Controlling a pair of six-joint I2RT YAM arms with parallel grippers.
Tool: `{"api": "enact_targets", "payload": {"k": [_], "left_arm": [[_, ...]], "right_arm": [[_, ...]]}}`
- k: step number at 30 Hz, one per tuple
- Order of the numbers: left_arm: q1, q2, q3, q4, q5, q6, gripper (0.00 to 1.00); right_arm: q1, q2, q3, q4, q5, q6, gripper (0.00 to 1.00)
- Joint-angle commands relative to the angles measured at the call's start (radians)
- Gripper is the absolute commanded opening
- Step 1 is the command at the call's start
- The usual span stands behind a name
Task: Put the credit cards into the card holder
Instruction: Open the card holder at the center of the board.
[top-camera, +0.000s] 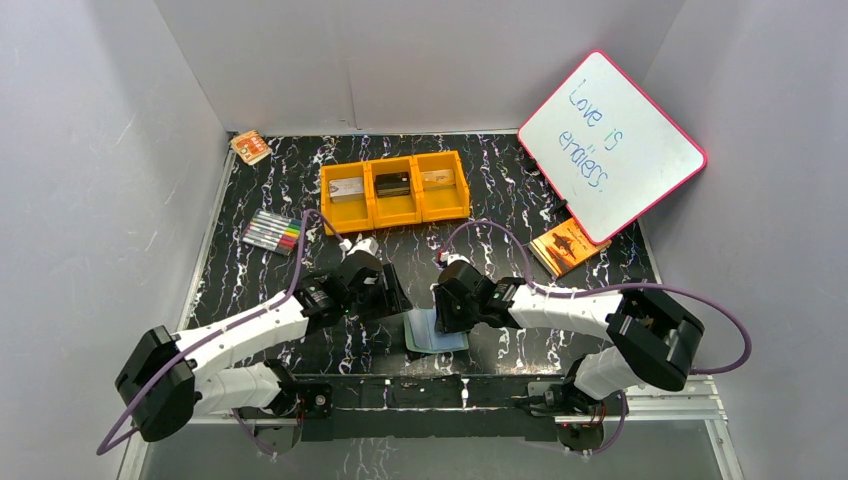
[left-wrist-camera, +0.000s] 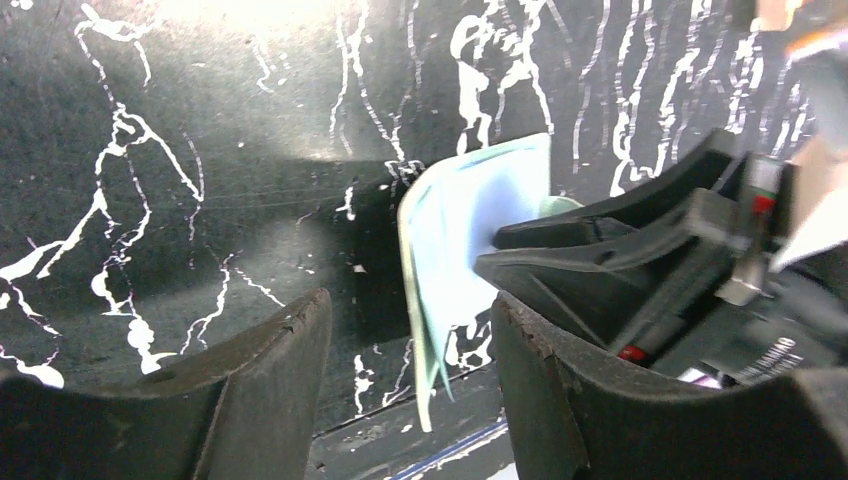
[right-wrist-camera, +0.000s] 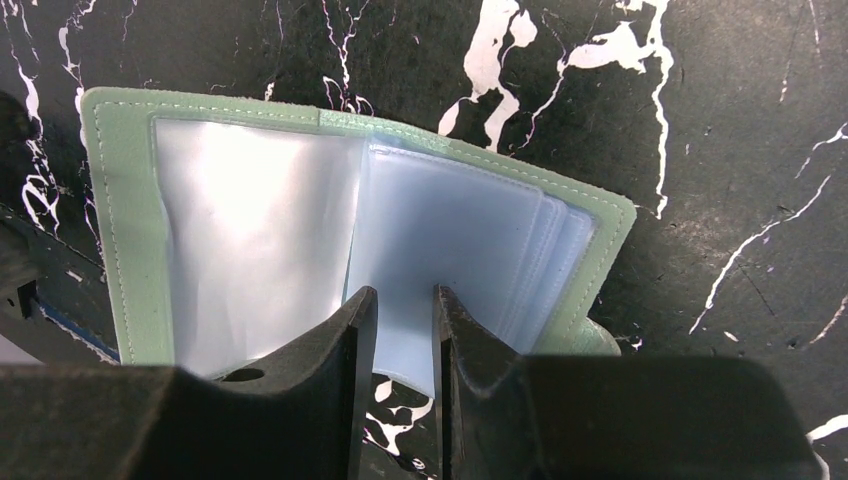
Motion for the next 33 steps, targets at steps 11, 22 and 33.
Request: {"api": "enact_targets", "payload": {"k": [11,22,33], "left_arm": [[0.000,0.059,0.106,0.136,0.156,-0.052,0.45],[-0.004,0.149,-0.039,0.175,0.106,-0.064,0.15],[-0.005,0.231,-0.121,0.193,0.053,-0.044,0.02]], "right_arm": [[0.004,0.016,0.028,-0.007,0.039,0.010,0.35],[0.004,-0.023,0.004,-0.008,0.043,0.023,0.34],[0.004,-0.077,-0.030,-0.011,0.048,0.025,0.36]]}}
